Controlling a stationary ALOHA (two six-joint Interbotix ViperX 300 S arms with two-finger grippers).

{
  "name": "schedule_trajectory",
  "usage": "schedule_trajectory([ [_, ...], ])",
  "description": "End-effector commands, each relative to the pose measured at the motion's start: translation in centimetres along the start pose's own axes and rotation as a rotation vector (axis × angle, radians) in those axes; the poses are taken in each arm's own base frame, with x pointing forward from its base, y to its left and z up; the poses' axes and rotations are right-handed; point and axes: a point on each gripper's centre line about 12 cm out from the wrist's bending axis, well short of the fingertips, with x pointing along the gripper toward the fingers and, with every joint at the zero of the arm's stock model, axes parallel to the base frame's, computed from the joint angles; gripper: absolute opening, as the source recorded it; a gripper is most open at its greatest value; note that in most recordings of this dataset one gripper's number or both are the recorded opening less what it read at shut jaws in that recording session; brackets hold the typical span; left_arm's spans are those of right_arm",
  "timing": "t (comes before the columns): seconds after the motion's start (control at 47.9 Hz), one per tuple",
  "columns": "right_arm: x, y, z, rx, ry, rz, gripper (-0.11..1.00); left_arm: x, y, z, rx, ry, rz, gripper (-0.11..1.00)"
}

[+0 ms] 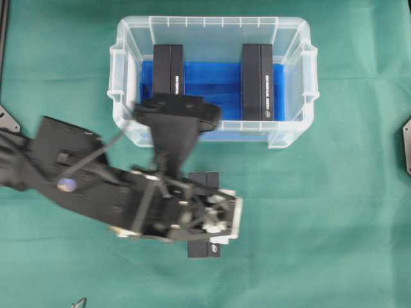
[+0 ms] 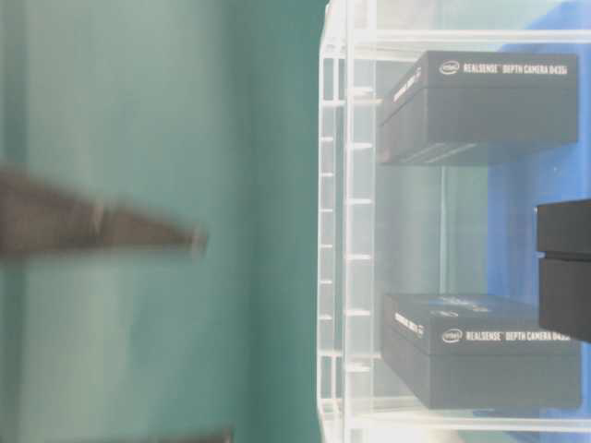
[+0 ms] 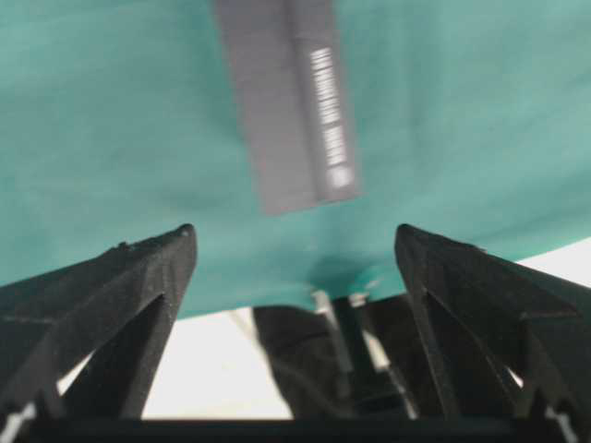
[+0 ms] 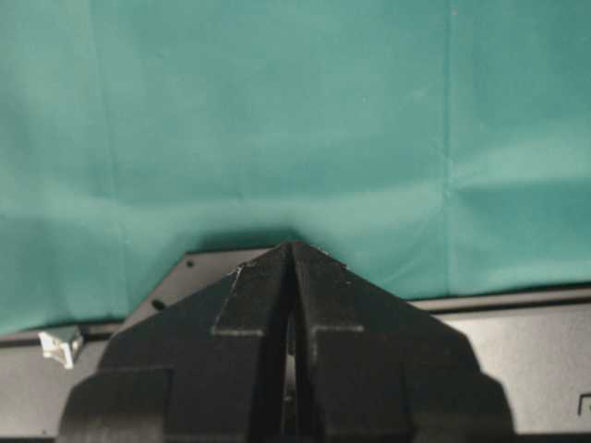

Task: Take the box out of the case with the left arm.
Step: 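Open the left gripper to release the box upright on the table, then withdraw the left gripper to the left side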

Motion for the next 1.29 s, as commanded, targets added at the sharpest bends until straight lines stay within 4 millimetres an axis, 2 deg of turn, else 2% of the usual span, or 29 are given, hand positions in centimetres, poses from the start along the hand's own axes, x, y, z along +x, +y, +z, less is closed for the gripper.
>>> schedule_trajectory([
  [0.0, -0.4, 0.0, 0.1, 0.001, 0.002, 0.0, 0.0, -2.7, 2.1, 0.2, -0.01, 0.008, -0.04, 0.89],
  [0.167, -0.3, 0.0, -0.1, 0.002, 0.024, -0.003, 0.0, -3.1, 5.8, -0.1, 0.009, 0.007, -0.007, 0.89],
  [0.501, 0.4, 0.1, 0.3, -0.001, 0.056, -0.01, 0.0, -3.3, 14.2, 0.7, 0.019, 0.009, 0.017, 0.89],
  [0.731, 0.6, 0.1, 0.4, -0.004, 0.061, -0.009, 0.0, -3.3, 18.1, 0.7, 0.043, 0.019, 0.014, 0.88],
  [0.856, 0.7, 0.2, 0.4, -0.005, 0.066, -0.008, 0.0, -3.3, 18.9, 1.4, 0.036, 0.006, 0.008, 0.88],
  [1.065, 0.8, 0.2, 0.4, -0.005, 0.07, -0.009, 0.0, -3.3, 18.8, 2.9, 0.004, -0.023, 0.003, 0.88],
  [1.273, 0.8, 0.2, 0.4, -0.003, 0.07, -0.009, 0.0, -3.2, 18.6, 6.1, 0.027, -0.05, 0.006, 0.88],
])
